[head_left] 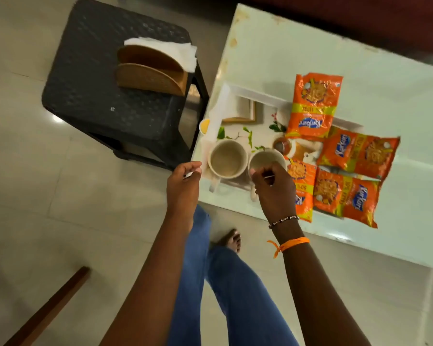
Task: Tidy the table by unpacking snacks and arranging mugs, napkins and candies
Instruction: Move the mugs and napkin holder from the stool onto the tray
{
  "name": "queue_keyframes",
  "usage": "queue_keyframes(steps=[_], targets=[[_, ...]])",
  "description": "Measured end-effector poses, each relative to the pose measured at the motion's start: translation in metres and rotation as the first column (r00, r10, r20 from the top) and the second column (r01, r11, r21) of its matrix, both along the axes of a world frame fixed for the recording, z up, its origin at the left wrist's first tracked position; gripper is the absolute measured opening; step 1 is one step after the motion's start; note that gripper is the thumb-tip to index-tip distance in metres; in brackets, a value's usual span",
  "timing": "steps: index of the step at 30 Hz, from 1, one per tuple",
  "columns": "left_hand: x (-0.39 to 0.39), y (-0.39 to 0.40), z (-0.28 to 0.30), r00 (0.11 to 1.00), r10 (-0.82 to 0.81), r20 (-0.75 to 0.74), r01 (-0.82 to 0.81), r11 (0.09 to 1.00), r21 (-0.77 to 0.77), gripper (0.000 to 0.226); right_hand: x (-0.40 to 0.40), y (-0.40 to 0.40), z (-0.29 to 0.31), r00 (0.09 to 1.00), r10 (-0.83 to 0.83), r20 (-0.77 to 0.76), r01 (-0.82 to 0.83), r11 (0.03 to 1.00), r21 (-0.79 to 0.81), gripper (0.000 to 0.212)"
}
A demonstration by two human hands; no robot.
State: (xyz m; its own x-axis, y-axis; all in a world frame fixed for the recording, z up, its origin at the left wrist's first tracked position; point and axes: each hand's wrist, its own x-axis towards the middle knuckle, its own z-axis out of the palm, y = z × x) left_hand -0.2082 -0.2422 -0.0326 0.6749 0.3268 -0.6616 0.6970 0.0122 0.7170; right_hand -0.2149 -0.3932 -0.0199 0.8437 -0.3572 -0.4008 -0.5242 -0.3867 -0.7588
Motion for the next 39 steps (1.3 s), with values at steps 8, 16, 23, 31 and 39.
queue_keyframes(steps=[8,16,23,31,39], targets=[[0.056,0.058,-0.009,0.992,0.101,0.070,-0.099,0.994,-0.038,0.024,0.093,0.074,-0.004,0.976,0.185,0.116,-0.191,0.980,0.047,0.011],[0.106,0.135,-0.014,0.989,0.142,0.038,-0.142,0.990,-0.014,0.023,0.186,0.144,-0.004,0.934,0.299,0.197,-0.287,0.954,-0.086,0.039],[0.150,0.170,-0.020,0.988,0.156,0.021,-0.156,0.988,0.001,0.019,0.217,0.167,-0.019,0.859,0.507,0.076,-0.472,0.840,-0.267,0.053],[0.145,0.148,-0.025,0.970,0.241,-0.030,-0.241,0.970,-0.021,0.031,0.191,0.138,-0.019,0.791,0.596,0.136,-0.551,0.791,-0.266,0.050],[0.110,0.078,-0.007,0.991,0.130,0.038,-0.127,0.990,-0.060,0.033,0.131,0.055,0.001,0.848,0.514,0.131,-0.468,0.841,-0.270,0.043]])
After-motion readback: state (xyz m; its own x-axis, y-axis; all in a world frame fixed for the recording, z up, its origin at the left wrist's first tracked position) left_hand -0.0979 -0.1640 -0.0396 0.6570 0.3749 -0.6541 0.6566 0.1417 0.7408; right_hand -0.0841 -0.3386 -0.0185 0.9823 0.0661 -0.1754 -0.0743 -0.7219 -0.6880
